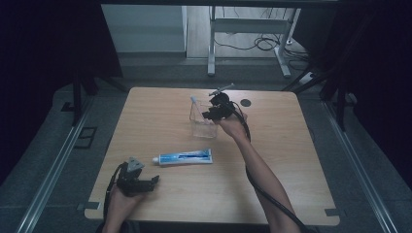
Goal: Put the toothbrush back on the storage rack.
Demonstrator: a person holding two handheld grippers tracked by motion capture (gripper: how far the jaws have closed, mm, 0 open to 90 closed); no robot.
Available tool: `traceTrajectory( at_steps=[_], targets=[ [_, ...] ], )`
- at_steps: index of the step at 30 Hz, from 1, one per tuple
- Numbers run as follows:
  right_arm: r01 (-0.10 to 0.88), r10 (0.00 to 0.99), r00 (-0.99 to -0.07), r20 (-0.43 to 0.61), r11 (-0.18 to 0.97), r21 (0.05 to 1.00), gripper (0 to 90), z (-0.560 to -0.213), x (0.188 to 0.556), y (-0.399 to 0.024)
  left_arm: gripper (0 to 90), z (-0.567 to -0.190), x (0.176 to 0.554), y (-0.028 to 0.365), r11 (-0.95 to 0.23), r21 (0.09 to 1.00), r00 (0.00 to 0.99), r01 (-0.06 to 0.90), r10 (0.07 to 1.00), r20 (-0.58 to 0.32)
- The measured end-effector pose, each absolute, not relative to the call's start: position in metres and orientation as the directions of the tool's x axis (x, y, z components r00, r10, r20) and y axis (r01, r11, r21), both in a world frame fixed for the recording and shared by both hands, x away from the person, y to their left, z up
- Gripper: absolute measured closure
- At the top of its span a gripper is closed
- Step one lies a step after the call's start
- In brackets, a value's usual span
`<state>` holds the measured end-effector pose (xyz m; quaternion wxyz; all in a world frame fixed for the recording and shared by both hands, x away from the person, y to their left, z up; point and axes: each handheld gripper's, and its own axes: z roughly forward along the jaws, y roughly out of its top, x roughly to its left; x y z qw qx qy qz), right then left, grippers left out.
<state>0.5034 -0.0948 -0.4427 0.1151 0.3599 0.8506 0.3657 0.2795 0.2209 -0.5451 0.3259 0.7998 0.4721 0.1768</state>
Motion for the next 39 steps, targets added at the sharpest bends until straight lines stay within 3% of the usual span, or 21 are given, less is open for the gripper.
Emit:
traceTrajectory(
  at_steps=[18, 39],
  targets=[
    [0.475, 0.672, -0.739, 0.05, 0.467, 0.746, 32.1, -0.422, 0.473, -0.115, 13.1, -0.545, 0.279, 0.221, -0.341, 0.688, 0.492, 0.64, 0.87, -0.026],
    [0.431, 0.644, -0.765, 0.012, 0.499, 0.752, 14.8, -0.416, 0.436, -0.136, 13.2, -0.545, 0.279, 0.221, -0.341, 0.688, 0.492, 0.64, 0.87, -0.026]
  ],
)
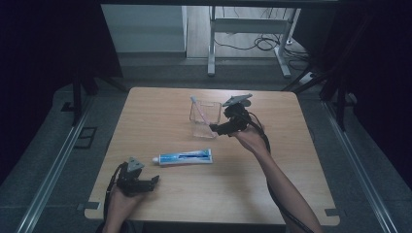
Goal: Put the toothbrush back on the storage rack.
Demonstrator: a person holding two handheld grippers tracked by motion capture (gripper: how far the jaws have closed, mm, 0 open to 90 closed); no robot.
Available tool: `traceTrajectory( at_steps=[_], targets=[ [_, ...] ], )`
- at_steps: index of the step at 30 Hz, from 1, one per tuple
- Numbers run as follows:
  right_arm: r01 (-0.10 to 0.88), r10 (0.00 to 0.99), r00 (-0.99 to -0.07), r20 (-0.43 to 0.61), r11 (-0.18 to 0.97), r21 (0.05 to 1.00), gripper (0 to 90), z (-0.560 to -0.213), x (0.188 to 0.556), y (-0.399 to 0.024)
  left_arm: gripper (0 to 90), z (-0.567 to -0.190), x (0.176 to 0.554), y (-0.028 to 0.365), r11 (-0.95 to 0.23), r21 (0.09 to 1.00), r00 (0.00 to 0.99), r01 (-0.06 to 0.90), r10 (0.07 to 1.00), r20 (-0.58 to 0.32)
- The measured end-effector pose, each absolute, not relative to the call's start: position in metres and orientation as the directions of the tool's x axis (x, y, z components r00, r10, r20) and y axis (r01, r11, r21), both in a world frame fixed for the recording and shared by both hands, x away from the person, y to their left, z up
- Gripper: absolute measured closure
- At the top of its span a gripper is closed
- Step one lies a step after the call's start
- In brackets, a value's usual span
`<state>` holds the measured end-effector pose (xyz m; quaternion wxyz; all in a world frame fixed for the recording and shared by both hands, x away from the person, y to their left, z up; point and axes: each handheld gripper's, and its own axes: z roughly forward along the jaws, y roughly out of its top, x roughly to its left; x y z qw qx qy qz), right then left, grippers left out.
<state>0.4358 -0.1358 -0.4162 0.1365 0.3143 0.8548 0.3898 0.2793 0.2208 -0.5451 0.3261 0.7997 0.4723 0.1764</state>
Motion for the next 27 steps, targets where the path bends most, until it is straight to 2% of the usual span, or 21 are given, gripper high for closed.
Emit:
traceTrajectory(
  at_steps=[14, 27],
  targets=[
    [0.407, 0.639, -0.769, -0.019, 0.512, 0.757, 10.3, -0.417, 0.414, -0.155, 13.2, -0.545, 0.279, 0.221, -0.341, 0.688, 0.491, 0.64, 0.871, -0.026],
    [0.389, 0.635, -0.771, -0.05, 0.531, 0.753, 9.8, -0.421, 0.394, -0.168, 13.2, -0.545, 0.279, 0.221, -0.341, 0.688, 0.491, 0.64, 0.871, -0.026]
  ],
)
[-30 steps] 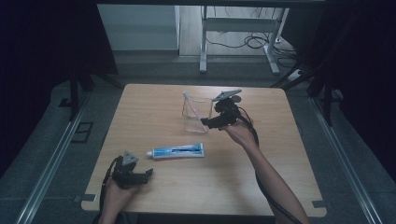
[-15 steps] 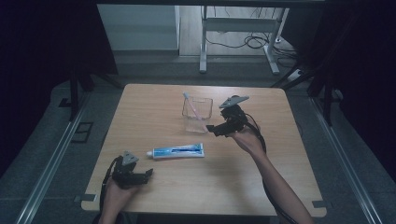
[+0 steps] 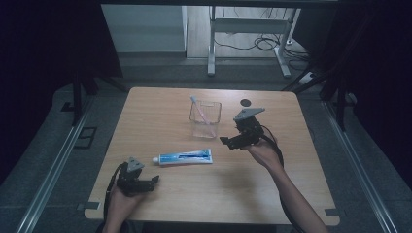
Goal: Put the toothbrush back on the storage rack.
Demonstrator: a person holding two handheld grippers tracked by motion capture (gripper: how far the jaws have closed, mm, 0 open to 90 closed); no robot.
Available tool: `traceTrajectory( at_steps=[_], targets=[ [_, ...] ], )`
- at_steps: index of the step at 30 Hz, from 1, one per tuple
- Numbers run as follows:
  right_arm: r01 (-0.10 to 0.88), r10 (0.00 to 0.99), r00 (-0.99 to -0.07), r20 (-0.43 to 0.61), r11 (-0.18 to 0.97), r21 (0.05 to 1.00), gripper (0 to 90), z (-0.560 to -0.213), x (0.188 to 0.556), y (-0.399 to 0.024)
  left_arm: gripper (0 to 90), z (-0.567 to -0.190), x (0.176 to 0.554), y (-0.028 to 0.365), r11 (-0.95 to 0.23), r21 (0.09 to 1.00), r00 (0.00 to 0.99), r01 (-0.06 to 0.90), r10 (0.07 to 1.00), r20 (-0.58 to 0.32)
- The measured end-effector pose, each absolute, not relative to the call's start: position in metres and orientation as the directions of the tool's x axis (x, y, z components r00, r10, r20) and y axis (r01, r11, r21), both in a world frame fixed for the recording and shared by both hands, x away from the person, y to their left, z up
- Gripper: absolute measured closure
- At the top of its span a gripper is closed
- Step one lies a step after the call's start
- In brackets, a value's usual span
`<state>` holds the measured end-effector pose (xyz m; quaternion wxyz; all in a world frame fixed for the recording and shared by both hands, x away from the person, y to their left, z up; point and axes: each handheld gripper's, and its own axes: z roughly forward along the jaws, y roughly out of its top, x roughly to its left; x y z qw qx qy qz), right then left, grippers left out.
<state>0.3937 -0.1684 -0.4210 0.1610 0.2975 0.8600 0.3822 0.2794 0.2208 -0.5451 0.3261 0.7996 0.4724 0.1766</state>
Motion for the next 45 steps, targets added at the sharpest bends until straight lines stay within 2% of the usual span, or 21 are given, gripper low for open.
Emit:
traceTrajectory(
  at_steps=[16, 45],
  targets=[
    [0.395, 0.657, -0.751, -0.059, 0.52, 0.757, 9.8, -0.43, 0.371, -0.198, 13.2, -0.545, 0.279, 0.22, -0.336, 0.688, 0.487, 0.643, 0.873, -0.029],
    [0.47, 0.745, -0.666, -0.042, 0.463, 0.752, 9.8, -0.471, 0.329, -0.262, 13.2, -0.545, 0.279, 0.22, -0.337, 0.688, 0.487, 0.643, 0.873, -0.028]
  ],
)
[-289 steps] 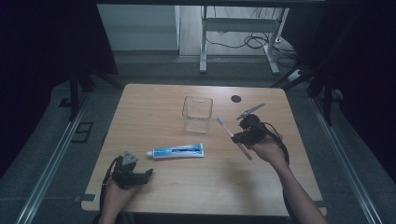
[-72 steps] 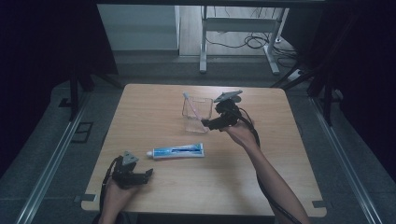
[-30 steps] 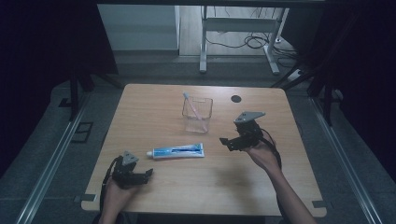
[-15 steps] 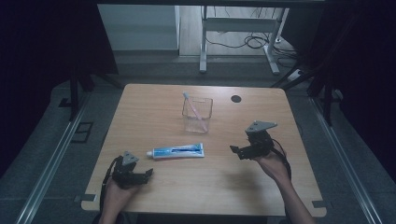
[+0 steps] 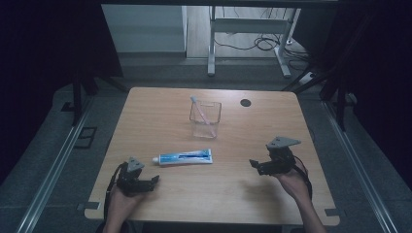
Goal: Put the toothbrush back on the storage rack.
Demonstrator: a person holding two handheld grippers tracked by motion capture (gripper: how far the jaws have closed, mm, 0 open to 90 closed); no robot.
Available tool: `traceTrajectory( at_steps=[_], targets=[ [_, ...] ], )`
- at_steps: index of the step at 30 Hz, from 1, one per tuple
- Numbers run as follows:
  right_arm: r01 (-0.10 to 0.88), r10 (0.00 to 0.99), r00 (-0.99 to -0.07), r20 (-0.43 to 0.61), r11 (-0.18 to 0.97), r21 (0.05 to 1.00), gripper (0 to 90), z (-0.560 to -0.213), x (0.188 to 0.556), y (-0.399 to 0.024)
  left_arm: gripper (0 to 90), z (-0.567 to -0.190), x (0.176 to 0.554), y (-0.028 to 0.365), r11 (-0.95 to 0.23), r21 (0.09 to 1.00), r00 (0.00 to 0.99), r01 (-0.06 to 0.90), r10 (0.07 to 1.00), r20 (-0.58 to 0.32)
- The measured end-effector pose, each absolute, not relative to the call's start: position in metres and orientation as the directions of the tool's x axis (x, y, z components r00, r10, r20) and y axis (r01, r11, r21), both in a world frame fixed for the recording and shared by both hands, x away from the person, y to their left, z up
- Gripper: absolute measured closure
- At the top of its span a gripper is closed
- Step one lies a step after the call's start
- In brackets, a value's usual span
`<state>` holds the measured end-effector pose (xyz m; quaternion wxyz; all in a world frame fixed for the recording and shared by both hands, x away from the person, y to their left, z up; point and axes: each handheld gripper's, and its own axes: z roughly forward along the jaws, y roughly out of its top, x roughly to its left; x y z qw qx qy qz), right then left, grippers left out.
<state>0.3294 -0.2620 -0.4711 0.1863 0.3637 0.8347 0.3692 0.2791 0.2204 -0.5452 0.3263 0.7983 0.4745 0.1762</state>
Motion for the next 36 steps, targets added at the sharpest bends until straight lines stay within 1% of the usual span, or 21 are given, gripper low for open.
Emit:
traceTrajectory(
  at_steps=[8, 15, 36],
  targets=[
    [0.482, 0.766, -0.641, -0.044, 0.447, 0.753, 9.8, -0.483, 0.316, -0.273, 13.2, -0.545, 0.279, 0.221, -0.342, 0.688, 0.492, 0.639, 0.87, -0.024],
    [0.509, 0.783, -0.622, -0.009, 0.414, 0.755, 10.0, -0.501, 0.306, -0.28, 13.2, -0.545, 0.279, 0.221, -0.339, 0.688, 0.49, 0.641, 0.871, -0.027],
    [0.554, 0.792, -0.611, 0.002, 0.426, 0.715, 9.4, -0.542, 0.298, -0.286, 13.2, -0.545, 0.279, 0.22, -0.341, 0.688, 0.491, 0.641, 0.871, -0.026]
  ],
)
